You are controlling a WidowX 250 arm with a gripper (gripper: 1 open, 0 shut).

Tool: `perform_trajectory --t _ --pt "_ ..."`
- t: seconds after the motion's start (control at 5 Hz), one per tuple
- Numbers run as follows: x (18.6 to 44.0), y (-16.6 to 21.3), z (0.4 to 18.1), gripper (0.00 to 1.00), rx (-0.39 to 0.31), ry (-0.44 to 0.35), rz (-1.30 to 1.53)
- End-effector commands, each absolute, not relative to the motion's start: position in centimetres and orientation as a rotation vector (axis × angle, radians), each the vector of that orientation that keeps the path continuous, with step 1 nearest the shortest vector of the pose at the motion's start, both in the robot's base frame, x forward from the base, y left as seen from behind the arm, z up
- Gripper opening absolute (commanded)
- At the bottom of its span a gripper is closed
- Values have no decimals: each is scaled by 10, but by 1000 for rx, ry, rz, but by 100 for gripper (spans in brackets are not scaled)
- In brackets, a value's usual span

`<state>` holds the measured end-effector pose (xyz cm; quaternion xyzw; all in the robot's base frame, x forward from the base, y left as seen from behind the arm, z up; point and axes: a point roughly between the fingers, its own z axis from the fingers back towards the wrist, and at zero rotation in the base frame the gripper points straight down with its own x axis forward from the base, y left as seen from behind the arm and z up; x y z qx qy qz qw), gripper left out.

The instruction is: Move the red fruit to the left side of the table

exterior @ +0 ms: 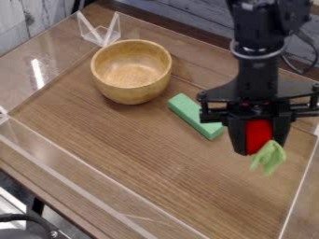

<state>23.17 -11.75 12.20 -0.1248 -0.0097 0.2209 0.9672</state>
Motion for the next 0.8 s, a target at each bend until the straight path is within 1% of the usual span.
perform_trajectory --t 0.0,0.2,0.6 --pt "236 -112 143 0 -290 -57 357" --pt "234 -108 145 0 -293 -44 271" --pt "243 -110 137 0 -278 -1 122"
